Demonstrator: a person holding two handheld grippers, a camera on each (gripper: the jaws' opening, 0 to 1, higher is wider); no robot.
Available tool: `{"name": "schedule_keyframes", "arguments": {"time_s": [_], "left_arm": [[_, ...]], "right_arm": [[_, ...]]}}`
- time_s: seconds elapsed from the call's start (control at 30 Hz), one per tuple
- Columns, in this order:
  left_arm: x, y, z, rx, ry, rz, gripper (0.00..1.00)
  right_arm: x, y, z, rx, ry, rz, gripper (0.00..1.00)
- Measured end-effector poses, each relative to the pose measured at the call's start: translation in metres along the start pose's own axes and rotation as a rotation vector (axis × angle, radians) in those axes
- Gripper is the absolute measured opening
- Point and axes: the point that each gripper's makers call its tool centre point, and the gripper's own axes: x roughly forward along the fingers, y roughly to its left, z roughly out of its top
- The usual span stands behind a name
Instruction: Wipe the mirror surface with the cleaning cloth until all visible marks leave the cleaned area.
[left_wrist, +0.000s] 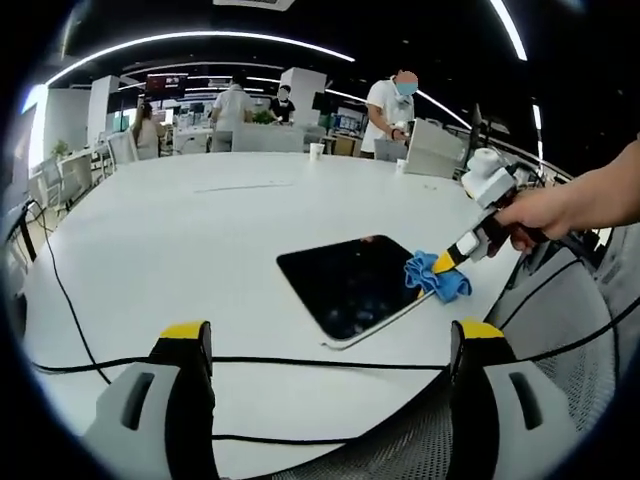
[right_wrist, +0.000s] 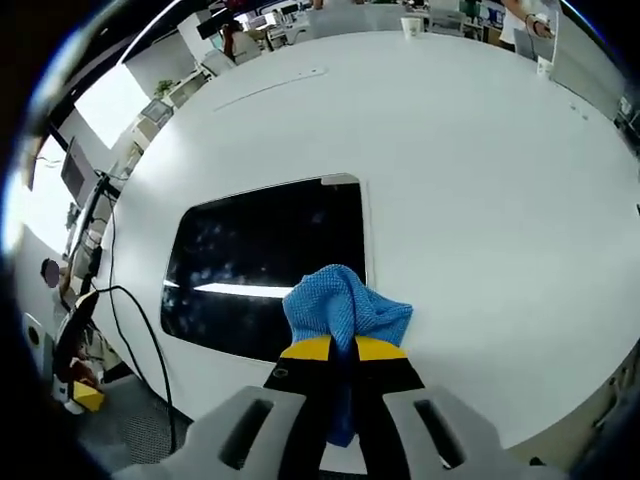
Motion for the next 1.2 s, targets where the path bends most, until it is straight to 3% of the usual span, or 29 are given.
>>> {"name": "schedule_keyframes", "arguments": {"time_s": [0.13,0.43,0.57,0.7,0.87,1.03,1.2], "left_arm": [[0.001,-0.002,-0.001,0.032,0.013,-0.003,0.99],[-0.001,0.005,-0.006,-0.032,0.020,0.025,0.99],[-0.004,0.012,-0.017,-0.083,0.082,0.053,0.99],[-0.005,0.012,-0.010,-0.077,0.042,0.046,0.99],[-0.002,0.008,-0.007,-0.040,0.037,0.028,0.99],[-0.001,0.014,-0.011,-0.038,0.049,0.063,0.99],[0.001,0.010,-0.010,-0.025,0.042,0.039,0.99]], "right_arm": [[0.002,0.000,0.000,0.006,0.004,-0.007,0.01],[0.006,0.022,0.000,-0.014,0.010,0.012,0.01],[0.007,0.033,0.001,-0.020,0.012,0.018,0.01],[0.009,0.041,0.002,-0.016,0.013,0.030,0.01],[0.011,0.057,0.001,-0.043,0.021,0.041,0.01],[0.016,0.074,0.002,-0.058,0.027,0.066,0.01],[0.019,0.096,0.001,-0.091,0.035,0.086,0.01]]}}
